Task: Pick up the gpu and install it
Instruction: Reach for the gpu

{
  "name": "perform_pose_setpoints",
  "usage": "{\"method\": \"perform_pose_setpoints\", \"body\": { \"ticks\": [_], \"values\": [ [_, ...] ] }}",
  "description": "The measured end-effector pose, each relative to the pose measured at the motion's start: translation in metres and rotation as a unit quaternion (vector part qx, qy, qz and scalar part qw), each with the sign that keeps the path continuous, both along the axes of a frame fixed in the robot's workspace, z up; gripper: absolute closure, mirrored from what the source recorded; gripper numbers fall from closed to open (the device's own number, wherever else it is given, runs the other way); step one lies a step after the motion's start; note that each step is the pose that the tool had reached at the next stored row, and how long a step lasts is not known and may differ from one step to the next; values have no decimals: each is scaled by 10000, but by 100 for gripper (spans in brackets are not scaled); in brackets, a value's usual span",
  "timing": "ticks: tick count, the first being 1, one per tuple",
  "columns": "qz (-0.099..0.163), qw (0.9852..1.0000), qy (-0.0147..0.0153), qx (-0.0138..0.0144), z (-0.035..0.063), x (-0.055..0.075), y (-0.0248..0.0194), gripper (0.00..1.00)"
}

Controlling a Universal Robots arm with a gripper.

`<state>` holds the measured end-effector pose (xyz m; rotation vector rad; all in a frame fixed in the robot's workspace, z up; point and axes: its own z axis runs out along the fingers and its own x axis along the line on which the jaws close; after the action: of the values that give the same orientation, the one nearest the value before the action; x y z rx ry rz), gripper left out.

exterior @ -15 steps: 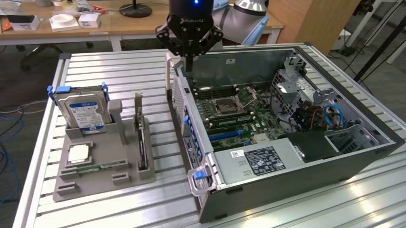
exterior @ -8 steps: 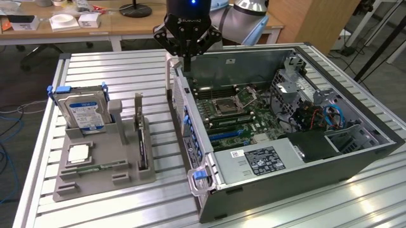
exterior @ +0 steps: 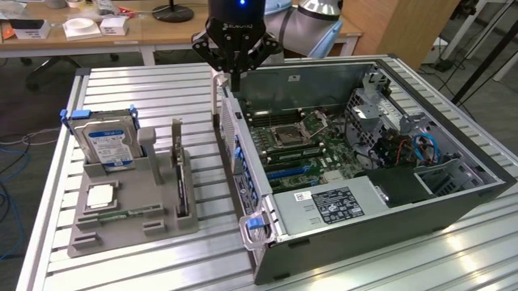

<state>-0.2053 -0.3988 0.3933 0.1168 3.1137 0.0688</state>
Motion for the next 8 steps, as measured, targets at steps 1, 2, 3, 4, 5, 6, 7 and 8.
{"method": "perform_pose_setpoints", "body": {
  "ticks": [1, 2, 3, 4, 5, 6, 7, 8],
  "values": [
    [0, 10000, 0, 0, 0, -7, 0, 89],
    [0, 10000, 0, 0, 0, -14, 0, 89],
    [0, 10000, 0, 0, 0, -21, 0, 89],
    [0, 10000, 0, 0, 0, -29, 0, 89],
    [0, 10000, 0, 0, 0, -37, 0, 89],
    [0, 10000, 0, 0, 0, -44, 0, 89],
    [0, 10000, 0, 0, 0, -52, 0, 89],
    [0, 10000, 0, 0, 0, -59, 0, 89]
  ]
}}
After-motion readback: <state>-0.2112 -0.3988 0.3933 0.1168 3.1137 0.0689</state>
